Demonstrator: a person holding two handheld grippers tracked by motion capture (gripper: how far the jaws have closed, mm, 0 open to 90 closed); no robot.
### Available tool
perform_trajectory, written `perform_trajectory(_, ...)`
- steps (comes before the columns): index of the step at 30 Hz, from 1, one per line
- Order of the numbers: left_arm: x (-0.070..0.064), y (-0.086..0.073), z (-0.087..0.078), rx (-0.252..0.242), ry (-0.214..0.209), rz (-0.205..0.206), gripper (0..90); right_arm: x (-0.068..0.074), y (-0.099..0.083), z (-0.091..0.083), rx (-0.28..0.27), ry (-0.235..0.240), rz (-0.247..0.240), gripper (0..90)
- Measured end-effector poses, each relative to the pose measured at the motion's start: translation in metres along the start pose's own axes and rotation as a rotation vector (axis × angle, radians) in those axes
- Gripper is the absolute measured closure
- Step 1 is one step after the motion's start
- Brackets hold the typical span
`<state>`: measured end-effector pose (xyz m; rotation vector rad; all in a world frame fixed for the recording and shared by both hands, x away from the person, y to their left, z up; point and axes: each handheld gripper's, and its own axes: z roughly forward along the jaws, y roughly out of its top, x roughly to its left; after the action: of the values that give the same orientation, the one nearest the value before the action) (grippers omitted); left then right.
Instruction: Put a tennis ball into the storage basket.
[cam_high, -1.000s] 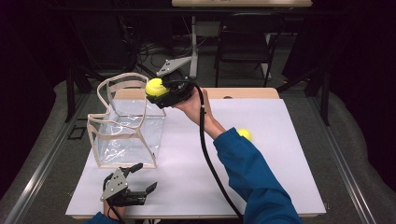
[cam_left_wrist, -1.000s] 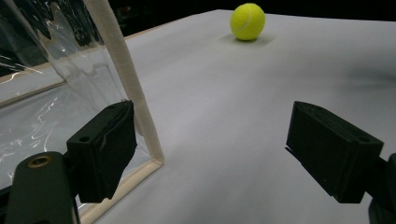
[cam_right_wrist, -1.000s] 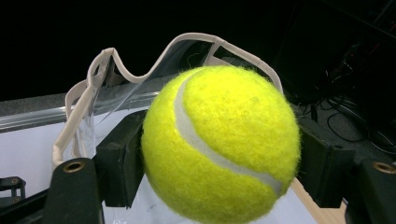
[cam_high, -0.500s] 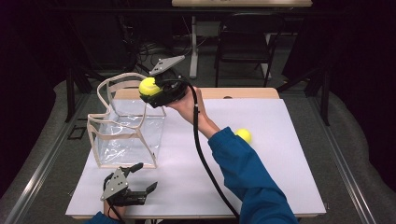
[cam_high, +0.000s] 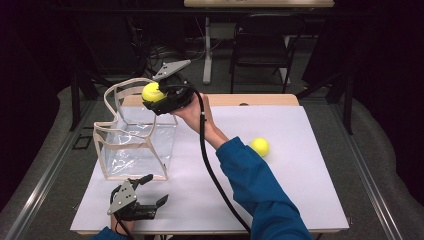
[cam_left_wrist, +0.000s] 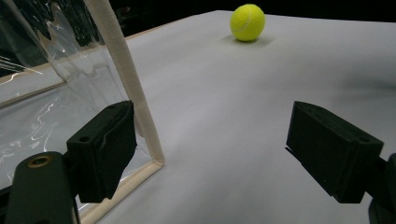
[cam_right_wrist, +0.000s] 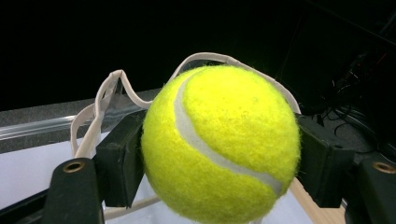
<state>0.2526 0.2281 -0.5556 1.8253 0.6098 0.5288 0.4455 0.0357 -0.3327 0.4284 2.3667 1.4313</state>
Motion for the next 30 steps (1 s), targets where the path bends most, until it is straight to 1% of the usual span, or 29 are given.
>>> perform_trajectory(1, 0.0, 0.0, 0.0, 0.0, 0.005, -0.001, 15.8, 0.001, 0.0, 0.001, 0.004, 0.002, -0.002, 26.3)
perform_trajectory(5, 0.001, 0.0, 0.0, -0.004, -0.004, -0.003, 15.8, 0.003, 0.002, 0.005, 0.008, 0.003, -0.007, 26.3)
perform_trajectory(6, 0.001, 0.0, 0.0, 0.004, -0.009, -0.002, 15.8, 0.003, 0.002, 0.005, 0.008, 0.003, -0.007, 26.3)
perform_trajectory(9, 0.001, 0.0, 0.0, 0.005, -0.01, 0.0, 15.8, 0.004, 0.002, 0.008, 0.011, 0.005, -0.006, 26.3)
perform_trajectory(12, 0.001, 0.0, 0.0, 0.005, -0.008, -0.002, 15.8, 0.004, 0.001, 0.01, 0.012, 0.006, -0.007, 26.3)
perform_trajectory(13, 0.001, 0.0, 0.001, -0.001, -0.001, -0.004, 15.8, 0.005, 0.001, 0.012, 0.016, 0.008, -0.006, 26.2)
perform_trajectory(19, 0.001, 0.0, 0.0, -0.005, -0.003, -0.002, 15.8, 0.007, 0.002, 0.016, 0.012, 0.012, -0.008, 26.2)
perform_trajectory(22, 0.001, 0.0, 0.0, 0.004, -0.002, -0.002, 15.8, 0.008, 0.002, 0.017, 0.011, 0.013, -0.009, 26.2)
perform_trajectory(24, 0.001, 0.0, 0.001, -0.001, 0.0, -0.002, 15.8, 0.009, 0.001, 0.02, 0.016, 0.015, -0.006, 26.2)
perform_trajectory(28, 0.001, 0.0, 0.001, -0.003, -0.004, -0.002, 15.8, 0.01, 0.001, 0.023, 0.015, 0.014, -0.004, 26.2)
perform_trajectory(29, 0.001, 0.0, 0.0, 0.005, -0.009, 0.0, 15.8, 0.01, 0.001, 0.024, 0.013, 0.014, -0.004, 26.2)
perform_trajectory(30, 0.001, 0.0, 0.0, -0.004, -0.003, -0.002, 15.8, 0.01, 0.001, 0.024, 0.012, 0.015, -0.004, 26.2)
